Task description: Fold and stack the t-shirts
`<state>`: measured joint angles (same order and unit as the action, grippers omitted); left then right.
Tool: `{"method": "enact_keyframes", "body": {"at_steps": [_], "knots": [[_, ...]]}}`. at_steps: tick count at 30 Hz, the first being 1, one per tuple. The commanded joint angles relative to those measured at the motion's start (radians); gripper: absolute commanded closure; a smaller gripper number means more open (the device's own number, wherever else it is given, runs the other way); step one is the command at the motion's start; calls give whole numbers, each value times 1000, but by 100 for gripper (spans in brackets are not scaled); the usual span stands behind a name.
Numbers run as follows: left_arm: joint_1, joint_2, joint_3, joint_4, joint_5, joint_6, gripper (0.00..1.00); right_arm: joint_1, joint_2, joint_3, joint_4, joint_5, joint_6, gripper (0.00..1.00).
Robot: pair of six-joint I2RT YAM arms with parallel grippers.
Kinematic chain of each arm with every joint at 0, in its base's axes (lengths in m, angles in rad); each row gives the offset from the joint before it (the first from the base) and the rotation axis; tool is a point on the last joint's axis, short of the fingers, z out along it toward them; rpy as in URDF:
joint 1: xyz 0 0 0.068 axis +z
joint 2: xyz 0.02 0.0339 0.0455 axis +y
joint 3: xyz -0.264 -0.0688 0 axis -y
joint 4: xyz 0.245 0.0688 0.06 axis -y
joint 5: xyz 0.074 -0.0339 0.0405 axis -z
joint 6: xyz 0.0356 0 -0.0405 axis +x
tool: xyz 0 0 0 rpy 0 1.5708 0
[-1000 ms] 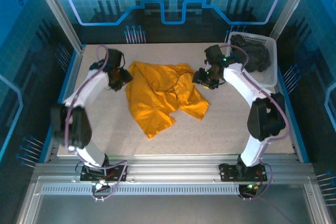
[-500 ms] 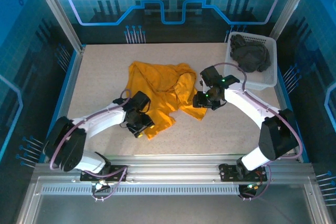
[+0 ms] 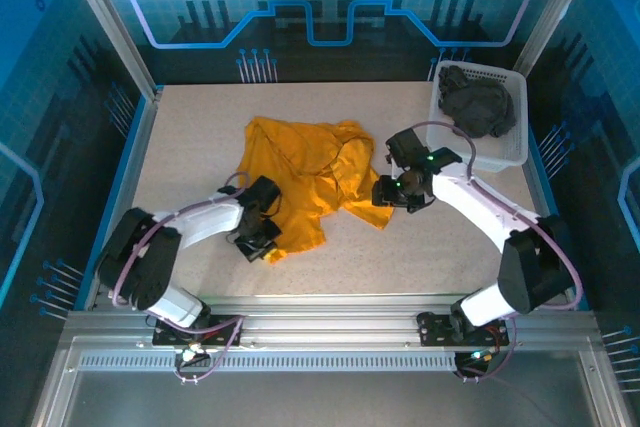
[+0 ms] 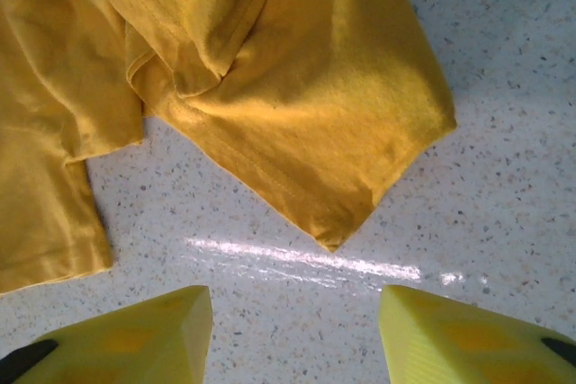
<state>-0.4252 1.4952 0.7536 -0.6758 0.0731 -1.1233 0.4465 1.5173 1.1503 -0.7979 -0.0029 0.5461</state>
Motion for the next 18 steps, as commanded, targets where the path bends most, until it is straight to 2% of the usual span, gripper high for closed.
{"method": "enact_keyframes", "body": {"at_steps": [1, 6, 11, 15, 16, 18], "knots": [[133, -106, -71, -56, -121, 81, 100, 55, 123, 90, 53, 3, 16, 46], [251, -215, -92, -93, -115, 160, 100, 131, 356, 326, 21, 26, 32, 41], [271, -230, -79, -91, -114, 166, 100, 171, 568, 547, -148, 162, 0, 41], [283, -229, -73, -84, -108, 166, 100, 196, 671, 623, -217, 236, -62, 41], [285, -229, -71, -84, -108, 167, 100, 202, 685, 631, -223, 261, -73, 44], [291, -231, -70, -85, -108, 172, 100, 200, 701, 644, -228, 307, -80, 55]]}}
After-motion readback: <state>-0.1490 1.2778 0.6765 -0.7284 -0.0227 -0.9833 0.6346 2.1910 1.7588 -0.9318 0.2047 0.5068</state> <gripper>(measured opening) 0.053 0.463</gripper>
